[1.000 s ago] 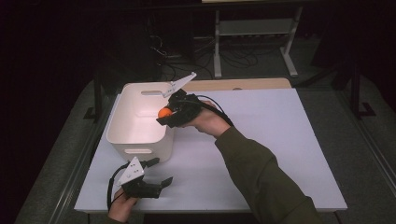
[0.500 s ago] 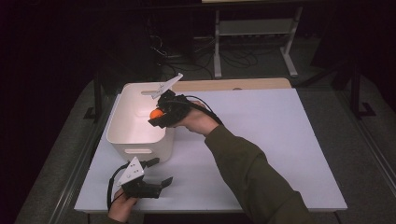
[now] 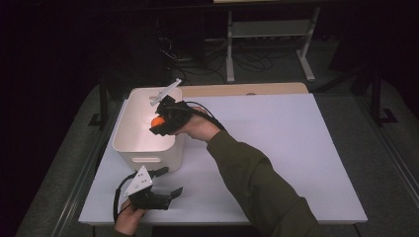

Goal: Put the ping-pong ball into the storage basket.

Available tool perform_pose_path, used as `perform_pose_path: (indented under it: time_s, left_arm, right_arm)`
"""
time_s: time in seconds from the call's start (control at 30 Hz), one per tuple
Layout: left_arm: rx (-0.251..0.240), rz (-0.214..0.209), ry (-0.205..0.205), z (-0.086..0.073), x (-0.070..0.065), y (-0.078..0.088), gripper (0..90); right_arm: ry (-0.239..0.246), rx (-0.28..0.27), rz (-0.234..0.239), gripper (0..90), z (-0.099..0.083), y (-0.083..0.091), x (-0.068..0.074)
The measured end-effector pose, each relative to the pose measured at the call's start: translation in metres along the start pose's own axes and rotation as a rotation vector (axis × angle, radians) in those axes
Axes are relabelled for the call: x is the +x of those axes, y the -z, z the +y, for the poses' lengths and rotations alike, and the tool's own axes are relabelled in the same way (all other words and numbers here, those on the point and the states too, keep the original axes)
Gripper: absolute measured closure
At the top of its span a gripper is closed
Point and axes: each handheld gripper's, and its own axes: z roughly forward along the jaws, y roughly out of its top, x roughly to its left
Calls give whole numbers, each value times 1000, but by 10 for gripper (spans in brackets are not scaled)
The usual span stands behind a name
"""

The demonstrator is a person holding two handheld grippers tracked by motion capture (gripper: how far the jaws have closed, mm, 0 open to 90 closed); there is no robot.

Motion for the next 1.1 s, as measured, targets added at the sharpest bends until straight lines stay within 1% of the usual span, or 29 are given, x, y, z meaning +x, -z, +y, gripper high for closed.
perform_pose_path:
  time_s: [0.07,0.23,0.57,0.67,0.83,0.97,1.1]
  left_arm:
    - [-1,0,1,0,0,0,141]
    - [-1,-2,3,0,0,0,142]
    - [1,-1,-1,0,0,0,142]
    - [2,-1,-1,0,0,0,141]
    - [0,-1,0,0,0,0,142]
    - [1,-2,-1,0,0,0,141]
    - [-3,-1,1,0,0,0,141]
  right_arm:
    - [-4,7,0,496,1,-3,0]
    - [4,21,6,496,3,-12,-1]
    - [15,60,19,495,10,-29,5]
    - [21,78,18,495,10,-35,6]
    - [14,102,21,494,9,-42,5]
    - [23,124,24,493,7,-46,6]
    - [29,131,27,492,7,-50,6]
